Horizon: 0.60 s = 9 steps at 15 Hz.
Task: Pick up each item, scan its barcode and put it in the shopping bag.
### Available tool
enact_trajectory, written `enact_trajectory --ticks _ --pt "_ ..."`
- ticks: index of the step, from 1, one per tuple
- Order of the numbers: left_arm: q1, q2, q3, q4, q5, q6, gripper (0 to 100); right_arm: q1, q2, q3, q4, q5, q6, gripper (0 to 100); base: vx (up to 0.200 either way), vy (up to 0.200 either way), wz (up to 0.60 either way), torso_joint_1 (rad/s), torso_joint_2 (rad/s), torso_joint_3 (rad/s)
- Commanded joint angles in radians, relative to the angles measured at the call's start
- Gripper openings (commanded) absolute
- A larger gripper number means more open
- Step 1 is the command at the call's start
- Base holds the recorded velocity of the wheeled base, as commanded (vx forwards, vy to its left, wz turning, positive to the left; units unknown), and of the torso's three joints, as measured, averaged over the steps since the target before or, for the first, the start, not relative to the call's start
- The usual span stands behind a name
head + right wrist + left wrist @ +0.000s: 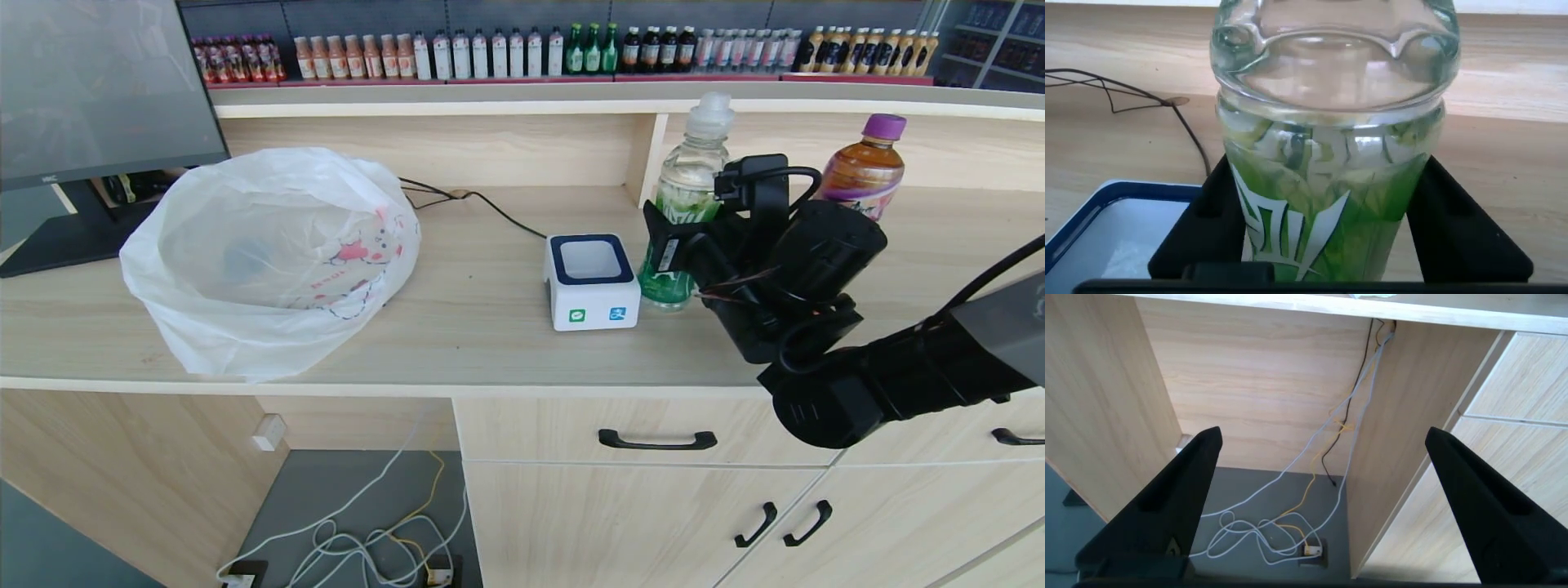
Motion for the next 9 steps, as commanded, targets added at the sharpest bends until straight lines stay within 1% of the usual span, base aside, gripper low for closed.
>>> enact_trajectory --ticks 1,9 --pt "0.002 0.000 0.000 0.000 0.000 0.000 100 0.000 -0.010 0.003 -0.001 -0.001 0.000 0 0.000 0.000 0.00 0.000 0.00 0.000" --pt "0.002 0.000 0.000 0.000 0.000 0.000 100 -0.009 -0.047 0.003 -0.004 0.010 0.003 0 0.000 0.000 0.00 0.000 0.00 0.000"
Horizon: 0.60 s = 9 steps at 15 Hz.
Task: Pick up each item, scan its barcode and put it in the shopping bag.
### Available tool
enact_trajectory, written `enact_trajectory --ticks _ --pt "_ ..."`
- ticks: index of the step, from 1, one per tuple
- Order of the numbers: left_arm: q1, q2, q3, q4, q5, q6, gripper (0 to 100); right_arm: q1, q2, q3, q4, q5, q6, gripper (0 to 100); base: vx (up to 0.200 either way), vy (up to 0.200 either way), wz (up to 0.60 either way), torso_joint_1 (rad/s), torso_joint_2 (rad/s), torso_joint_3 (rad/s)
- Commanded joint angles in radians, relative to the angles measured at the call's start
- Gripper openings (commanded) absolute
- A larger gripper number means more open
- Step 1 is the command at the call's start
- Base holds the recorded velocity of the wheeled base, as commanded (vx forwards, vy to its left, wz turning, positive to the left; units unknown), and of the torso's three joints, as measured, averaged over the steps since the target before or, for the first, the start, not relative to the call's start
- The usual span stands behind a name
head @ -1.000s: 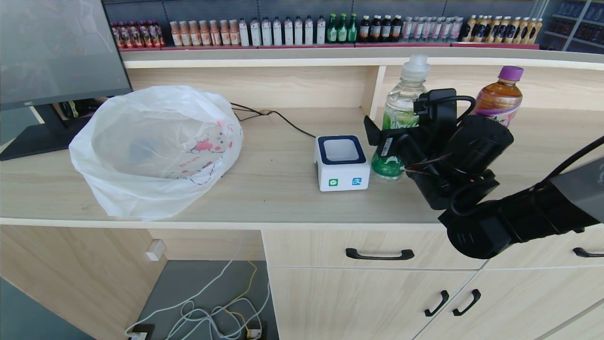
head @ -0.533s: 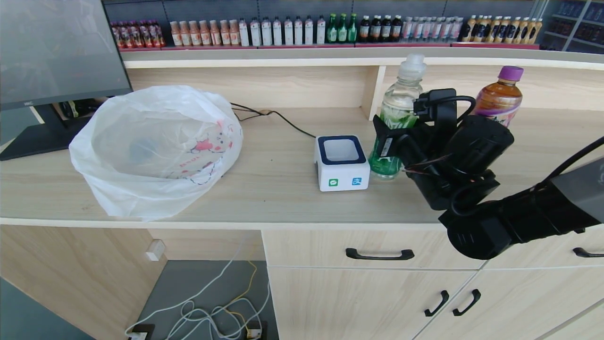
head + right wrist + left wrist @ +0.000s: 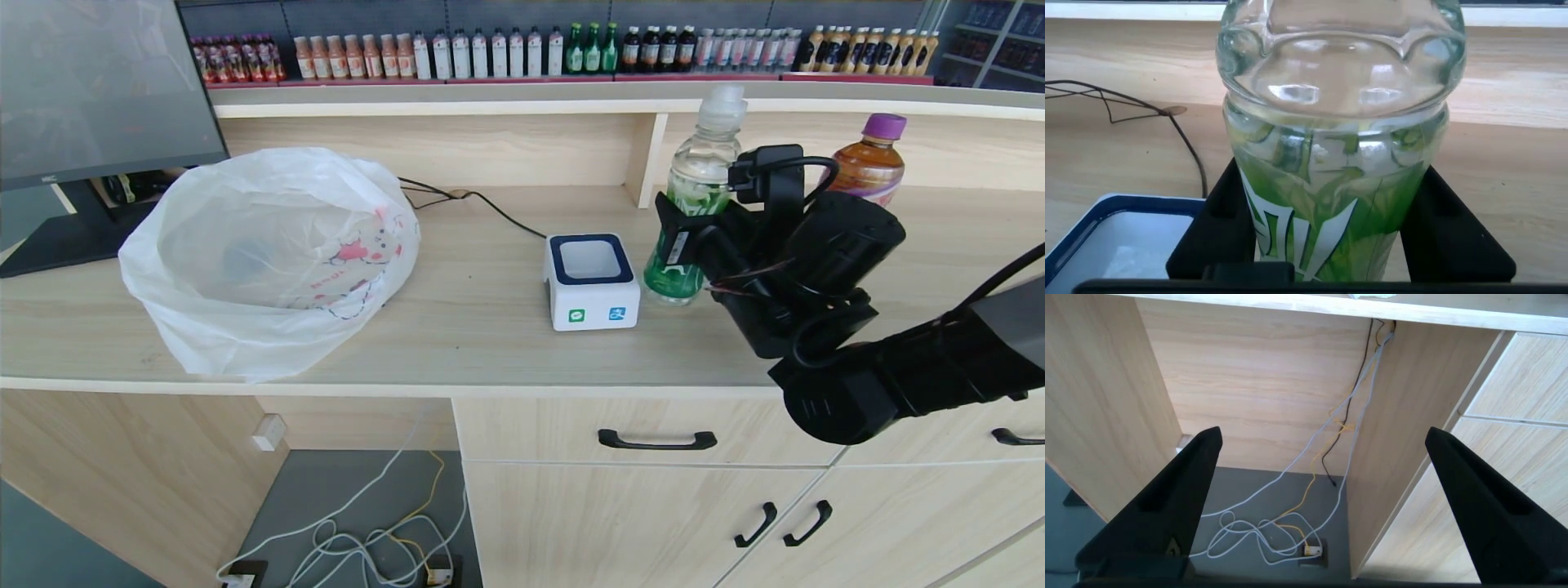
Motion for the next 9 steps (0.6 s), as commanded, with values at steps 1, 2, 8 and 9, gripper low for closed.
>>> enact_trajectory --ticks 1,2,8,9 --pt "0.002 0.000 0.000 0.000 0.000 0.000 100 0.002 -0.026 0.001 -0.006 0.001 -0.001 0 0.000 0.000 0.00 0.000 0.00 0.000" --pt "0.000 0.000 0.000 0.000 0.000 0.000 100 0.002 -0.029 0.001 -0.008 0.001 -0.001 0 0.000 0.000 0.00 0.000 0.00 0.000" --pt "0.000 0.000 0.000 0.000 0.000 0.000 100 0.026 -0.103 0.044 -0.029 0.004 0.016 0 0.000 0.000 0.00 0.000 0.00 0.000" --pt "0.000 0.000 0.000 0.000 0.000 0.000 100 0.039 -0.120 0.058 -0.031 0.004 0.016 0 0.000 0.000 0.00 0.000 0.00 0.000"
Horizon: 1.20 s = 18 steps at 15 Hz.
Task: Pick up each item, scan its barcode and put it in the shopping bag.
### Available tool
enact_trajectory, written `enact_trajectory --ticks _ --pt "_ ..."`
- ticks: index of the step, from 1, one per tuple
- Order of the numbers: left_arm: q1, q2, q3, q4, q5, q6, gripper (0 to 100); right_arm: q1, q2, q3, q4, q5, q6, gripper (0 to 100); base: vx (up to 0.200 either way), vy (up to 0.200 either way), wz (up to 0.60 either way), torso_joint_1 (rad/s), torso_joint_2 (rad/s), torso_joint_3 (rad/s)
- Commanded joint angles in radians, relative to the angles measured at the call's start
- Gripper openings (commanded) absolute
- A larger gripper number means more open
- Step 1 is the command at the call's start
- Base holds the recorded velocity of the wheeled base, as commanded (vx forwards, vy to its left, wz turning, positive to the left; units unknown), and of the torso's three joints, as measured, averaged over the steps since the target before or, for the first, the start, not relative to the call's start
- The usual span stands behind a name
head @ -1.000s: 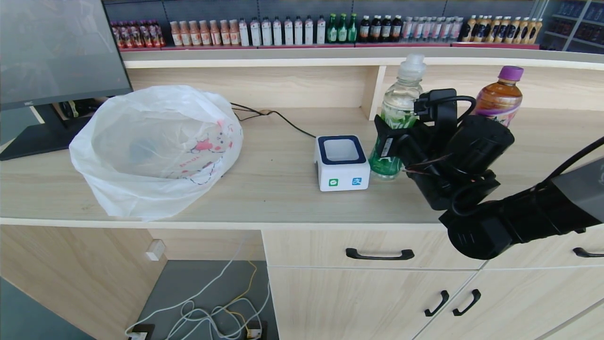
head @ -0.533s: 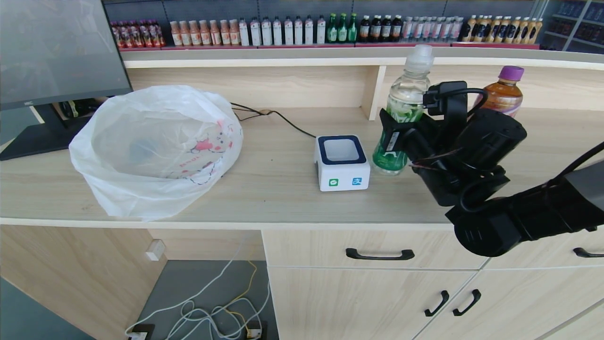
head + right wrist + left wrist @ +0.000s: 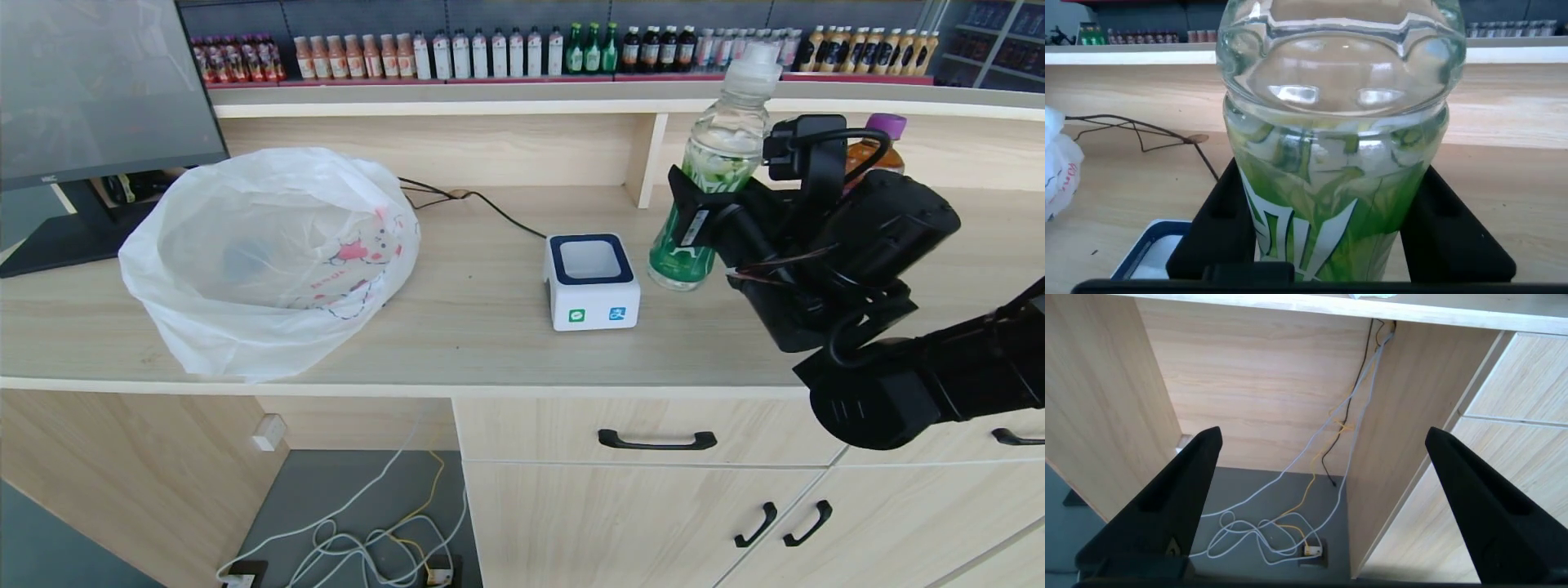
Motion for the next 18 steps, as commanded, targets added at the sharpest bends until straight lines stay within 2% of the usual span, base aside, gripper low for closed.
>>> enact_trajectory --ticks 1,5,8,12,18 --pt "0.000 0.000 0.000 0.000 0.000 0.000 100 0.023 -0.067 0.044 -0.006 0.002 0.001 0 0.000 0.000 0.00 0.000 0.00 0.000" --pt "0.000 0.000 0.000 0.000 0.000 0.000 100 0.087 -0.179 0.158 -0.016 0.001 0.001 0 0.000 0.000 0.00 0.000 0.00 0.000" --pt "0.000 0.000 0.000 0.000 0.000 0.000 100 0.125 -0.311 0.320 -0.019 0.011 -0.002 0 0.000 0.000 0.00 0.000 0.00 0.000" --pt "0.000 0.000 0.000 0.000 0.000 0.000 100 0.159 -0.480 0.521 -0.016 0.079 -0.019 0 0.000 0.000 0.00 0.000 0.00 0.000" --pt "0.000 0.000 0.000 0.000 0.000 0.000 100 0.193 -0.583 0.629 -0.009 0.103 -0.054 0 0.000 0.000 0.00 0.000 0.00 0.000"
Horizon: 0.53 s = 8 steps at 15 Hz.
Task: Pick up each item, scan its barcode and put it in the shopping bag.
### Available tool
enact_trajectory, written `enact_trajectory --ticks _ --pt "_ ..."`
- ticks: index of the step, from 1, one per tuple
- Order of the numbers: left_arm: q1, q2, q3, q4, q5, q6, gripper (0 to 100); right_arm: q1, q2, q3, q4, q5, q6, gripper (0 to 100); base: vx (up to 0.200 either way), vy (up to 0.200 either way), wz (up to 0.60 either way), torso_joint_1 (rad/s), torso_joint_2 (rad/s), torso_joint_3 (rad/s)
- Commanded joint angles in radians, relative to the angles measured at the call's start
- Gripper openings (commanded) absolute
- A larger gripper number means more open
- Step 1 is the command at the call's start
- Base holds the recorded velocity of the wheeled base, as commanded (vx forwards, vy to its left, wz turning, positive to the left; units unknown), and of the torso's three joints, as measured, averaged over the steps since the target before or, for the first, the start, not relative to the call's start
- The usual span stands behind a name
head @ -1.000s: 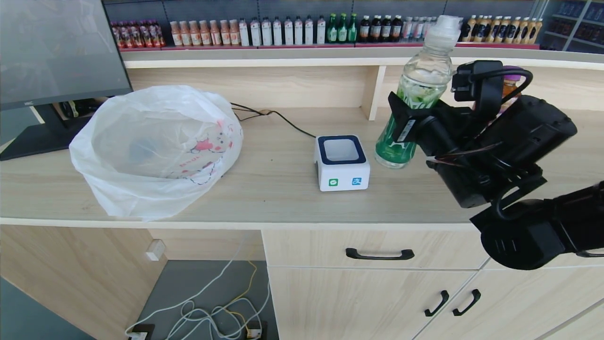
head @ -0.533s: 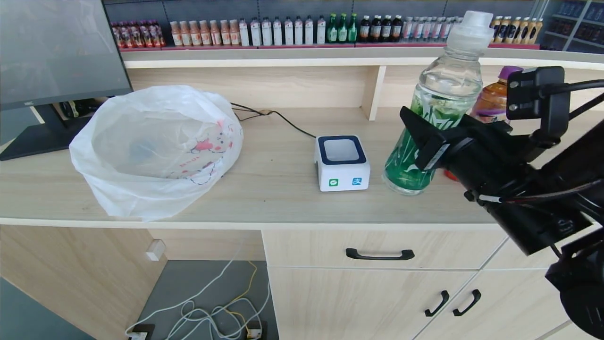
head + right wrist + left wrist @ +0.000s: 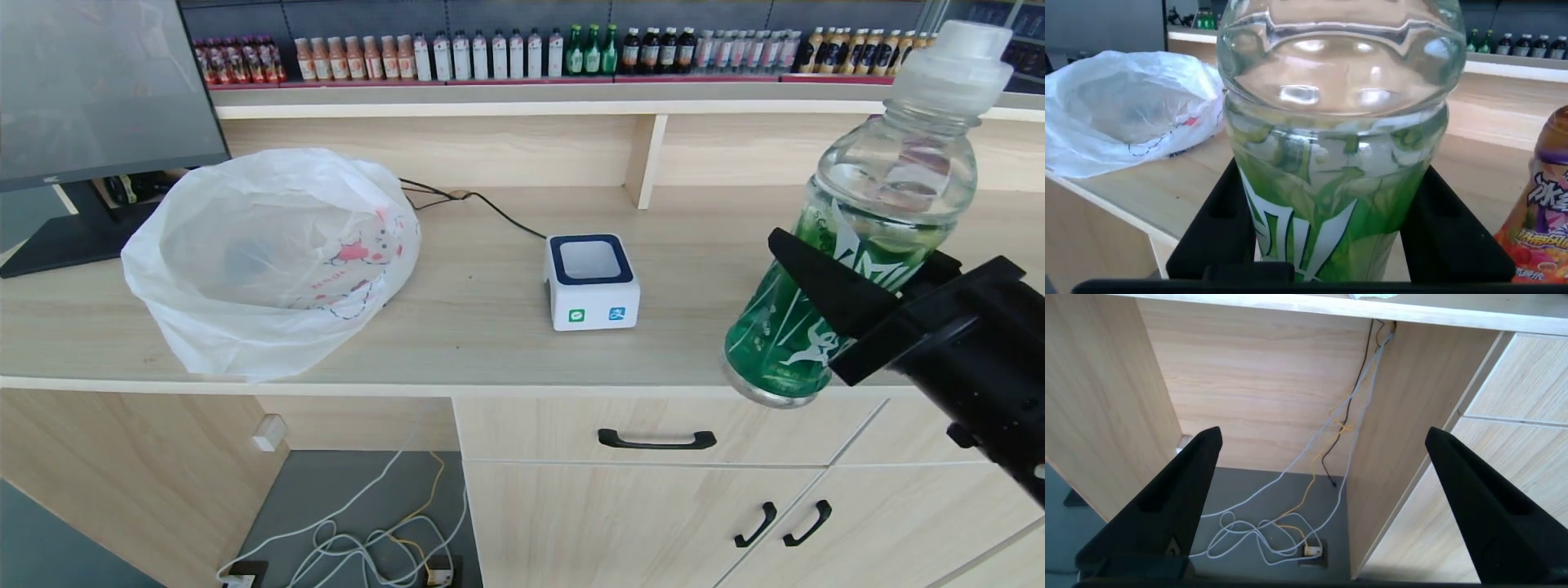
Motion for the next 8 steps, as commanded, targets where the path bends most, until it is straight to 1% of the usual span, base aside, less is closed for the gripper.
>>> enact_trajectory --ticks 1,3,5,6,8 --pt "0.000 0.000 0.000 0.000 0.000 0.000 100 0.012 -0.055 0.044 0.003 0.046 -0.033 0 0.000 0.000 0.00 0.000 0.00 0.000" --pt "0.000 0.000 0.000 0.000 0.000 0.000 100 0.012 -0.083 0.074 0.032 0.127 -0.108 0 0.000 0.000 0.00 0.000 0.00 0.000" --pt "0.000 0.000 0.000 0.000 0.000 0.000 100 0.037 -0.084 0.090 0.039 0.213 -0.260 0 0.000 0.000 0.00 0.000 0.00 0.000" --pt "0.000 0.000 0.000 0.000 0.000 0.000 100 0.057 -0.083 0.106 0.038 0.219 -0.318 0 0.000 0.000 0.00 0.000 0.00 0.000" --pt "0.000 0.000 0.000 0.000 0.000 0.000 100 0.100 -0.083 0.094 0.038 0.211 -0.455 0 0.000 0.000 0.00 0.000 0.00 0.000"
